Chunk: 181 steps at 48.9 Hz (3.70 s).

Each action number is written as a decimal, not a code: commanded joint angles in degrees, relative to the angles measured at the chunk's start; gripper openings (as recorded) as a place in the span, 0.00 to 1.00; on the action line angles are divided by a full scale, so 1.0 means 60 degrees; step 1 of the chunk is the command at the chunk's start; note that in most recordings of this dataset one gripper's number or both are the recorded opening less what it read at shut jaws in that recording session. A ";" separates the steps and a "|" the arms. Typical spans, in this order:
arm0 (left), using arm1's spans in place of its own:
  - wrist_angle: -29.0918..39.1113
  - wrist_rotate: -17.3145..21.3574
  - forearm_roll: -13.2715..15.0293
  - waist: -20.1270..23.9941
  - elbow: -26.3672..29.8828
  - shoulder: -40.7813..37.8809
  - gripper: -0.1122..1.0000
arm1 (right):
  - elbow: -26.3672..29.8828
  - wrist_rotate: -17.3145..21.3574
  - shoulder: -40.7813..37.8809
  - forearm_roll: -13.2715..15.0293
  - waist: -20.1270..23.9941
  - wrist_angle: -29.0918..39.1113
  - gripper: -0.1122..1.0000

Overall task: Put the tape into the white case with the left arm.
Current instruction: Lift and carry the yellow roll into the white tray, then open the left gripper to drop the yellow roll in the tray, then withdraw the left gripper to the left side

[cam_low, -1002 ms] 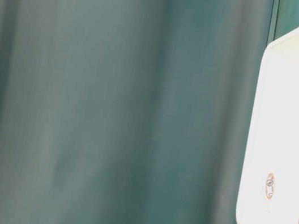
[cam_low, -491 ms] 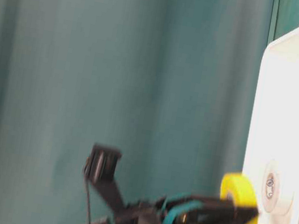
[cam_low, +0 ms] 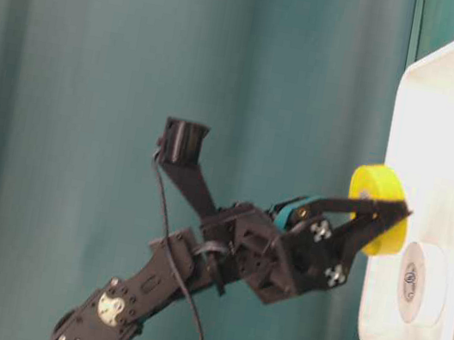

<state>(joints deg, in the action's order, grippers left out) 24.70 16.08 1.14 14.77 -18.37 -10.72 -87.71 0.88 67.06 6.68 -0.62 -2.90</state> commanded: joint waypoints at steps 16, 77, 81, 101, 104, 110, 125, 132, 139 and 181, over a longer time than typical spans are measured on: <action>-0.0015 -0.0029 0.0000 -0.0205 0.0337 0.0059 0.32 | 0.0088 0.0015 -0.0073 0.0015 0.0000 -0.0103 0.01; -0.0044 -0.0015 -0.0015 0.0015 -0.1802 0.2241 0.73 | 0.0103 0.0015 -0.0073 0.0000 -0.0015 -0.0103 0.01; -0.0059 -0.0015 -0.0015 0.0029 -0.2402 0.2769 0.73 | 0.0088 0.0015 -0.0088 0.0015 0.0000 -0.0103 0.01; 0.0205 -0.0044 -0.0015 0.0117 -0.5259 0.5669 0.73 | 0.0088 0.0015 -0.0088 0.0015 -0.0015 -0.0103 0.01; 0.0410 -0.0059 -0.0015 0.0132 -0.5566 0.6035 0.73 | 0.0103 0.0015 -0.0088 0.0015 -0.0015 -0.0103 0.01; 0.0952 -0.0059 -0.0015 0.0132 -0.6064 0.6577 0.73 | 0.0103 0.0015 -0.0088 0.0015 -0.0015 -0.0103 0.01; 0.1816 -0.0073 -0.0015 0.0146 -0.6914 0.7939 0.73 | 0.0103 0.0015 -0.0088 0.0000 0.0000 -0.0103 0.01; 0.1831 -0.0103 -0.0015 0.0161 -0.7339 0.8467 0.73 | 0.0103 0.0015 -0.0088 0.0015 0.0000 -0.0103 0.01; 0.1831 -0.0117 0.0000 0.0161 -0.7441 0.8687 0.73 | 0.0103 0.0015 -0.0073 0.0015 -0.0015 -0.0103 0.01; 0.2695 -0.1304 0.0044 -0.2607 -0.7808 0.9155 0.73 | 0.0103 0.0015 -0.0088 0.0000 -0.0015 -0.0103 0.01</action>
<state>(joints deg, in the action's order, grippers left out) 41.04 8.44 1.32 -0.70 -65.39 44.12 -87.71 0.79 67.06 6.68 -0.62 -2.90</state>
